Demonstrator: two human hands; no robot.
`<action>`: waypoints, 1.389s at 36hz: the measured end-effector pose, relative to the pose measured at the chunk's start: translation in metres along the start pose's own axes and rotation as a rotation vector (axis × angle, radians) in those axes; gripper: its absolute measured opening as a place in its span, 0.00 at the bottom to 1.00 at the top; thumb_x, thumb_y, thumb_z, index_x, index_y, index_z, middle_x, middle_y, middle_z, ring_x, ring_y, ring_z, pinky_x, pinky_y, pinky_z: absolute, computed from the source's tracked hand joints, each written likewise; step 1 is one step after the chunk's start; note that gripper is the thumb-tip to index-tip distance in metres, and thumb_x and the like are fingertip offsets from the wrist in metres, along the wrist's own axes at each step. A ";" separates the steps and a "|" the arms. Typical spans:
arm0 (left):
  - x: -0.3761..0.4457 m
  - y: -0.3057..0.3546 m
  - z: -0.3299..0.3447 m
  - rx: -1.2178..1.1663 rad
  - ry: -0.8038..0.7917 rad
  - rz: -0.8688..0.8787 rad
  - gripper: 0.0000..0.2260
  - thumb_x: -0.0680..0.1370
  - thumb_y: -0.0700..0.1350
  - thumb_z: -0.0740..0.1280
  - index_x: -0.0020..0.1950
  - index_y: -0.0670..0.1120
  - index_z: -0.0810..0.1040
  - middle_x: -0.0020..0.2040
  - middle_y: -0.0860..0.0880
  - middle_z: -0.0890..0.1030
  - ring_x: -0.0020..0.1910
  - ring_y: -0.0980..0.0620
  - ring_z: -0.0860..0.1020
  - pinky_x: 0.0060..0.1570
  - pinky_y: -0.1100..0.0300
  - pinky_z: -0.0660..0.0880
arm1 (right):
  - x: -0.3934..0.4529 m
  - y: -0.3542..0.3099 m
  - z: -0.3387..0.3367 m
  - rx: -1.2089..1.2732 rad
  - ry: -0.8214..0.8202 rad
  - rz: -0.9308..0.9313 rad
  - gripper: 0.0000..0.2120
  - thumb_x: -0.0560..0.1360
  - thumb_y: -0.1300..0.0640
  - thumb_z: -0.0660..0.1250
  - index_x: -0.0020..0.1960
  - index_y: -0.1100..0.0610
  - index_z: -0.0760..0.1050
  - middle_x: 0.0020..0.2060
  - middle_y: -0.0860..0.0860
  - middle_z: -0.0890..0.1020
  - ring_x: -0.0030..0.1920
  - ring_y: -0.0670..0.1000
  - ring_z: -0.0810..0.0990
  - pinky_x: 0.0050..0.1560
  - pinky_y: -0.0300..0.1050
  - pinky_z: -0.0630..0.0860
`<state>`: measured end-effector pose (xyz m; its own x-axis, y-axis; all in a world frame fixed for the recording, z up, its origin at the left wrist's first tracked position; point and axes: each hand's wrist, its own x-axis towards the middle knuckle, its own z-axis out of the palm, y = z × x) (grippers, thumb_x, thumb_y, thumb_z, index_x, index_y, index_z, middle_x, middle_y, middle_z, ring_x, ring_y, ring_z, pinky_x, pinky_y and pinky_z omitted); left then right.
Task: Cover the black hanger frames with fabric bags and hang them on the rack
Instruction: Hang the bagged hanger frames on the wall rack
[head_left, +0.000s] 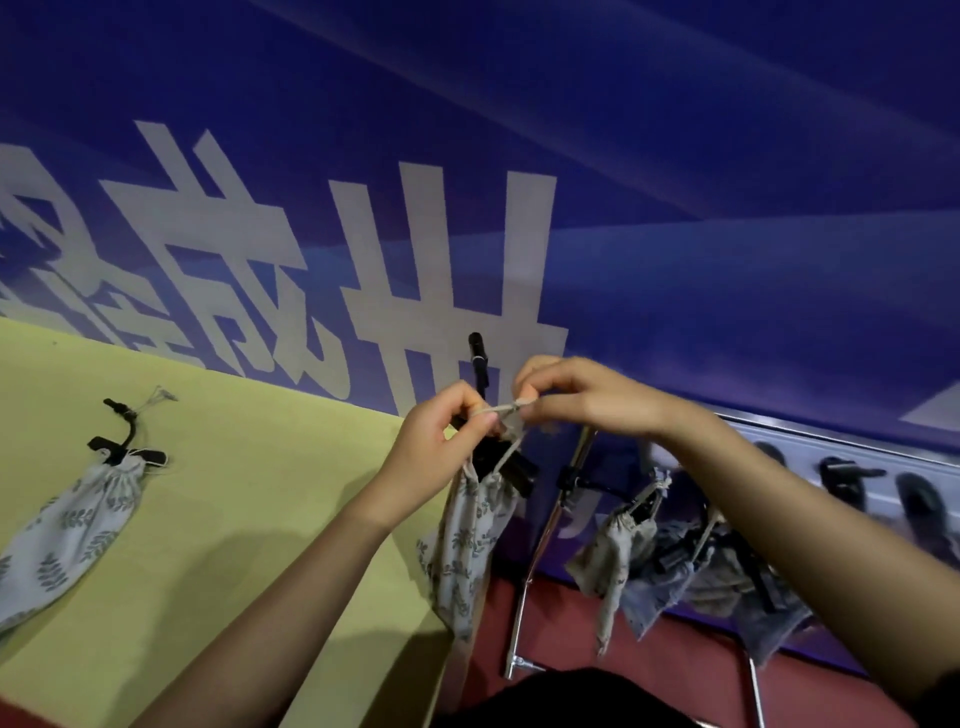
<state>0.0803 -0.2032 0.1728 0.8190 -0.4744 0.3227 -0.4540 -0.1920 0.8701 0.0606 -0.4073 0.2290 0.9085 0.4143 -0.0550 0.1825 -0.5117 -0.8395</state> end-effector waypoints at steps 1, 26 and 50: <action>0.001 0.002 0.001 0.009 -0.006 -0.003 0.10 0.79 0.40 0.66 0.38 0.48 0.71 0.36 0.52 0.76 0.38 0.55 0.75 0.42 0.64 0.70 | -0.004 0.002 0.000 0.091 0.008 0.013 0.08 0.75 0.58 0.66 0.42 0.63 0.79 0.47 0.58 0.75 0.43 0.43 0.76 0.48 0.40 0.71; -0.013 0.052 0.115 -0.182 -0.829 -0.196 0.15 0.82 0.37 0.58 0.35 0.44 0.72 0.24 0.54 0.70 0.27 0.56 0.70 0.37 0.62 0.74 | -0.155 0.065 0.044 1.049 0.224 0.309 0.09 0.71 0.60 0.60 0.34 0.60 0.71 0.22 0.45 0.60 0.22 0.41 0.55 0.28 0.39 0.51; -0.034 0.070 0.362 -0.267 -0.839 -0.616 0.13 0.78 0.33 0.57 0.35 0.40 0.74 0.25 0.48 0.73 0.24 0.57 0.73 0.33 0.66 0.73 | -0.339 0.198 0.004 0.812 0.566 0.583 0.14 0.80 0.63 0.60 0.36 0.60 0.71 0.25 0.50 0.60 0.25 0.45 0.57 0.29 0.41 0.52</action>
<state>-0.1063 -0.5115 0.0883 0.3323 -0.8179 -0.4697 0.1289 -0.4539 0.8817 -0.2127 -0.6456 0.0793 0.8515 -0.2294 -0.4715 -0.4308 0.2067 -0.8785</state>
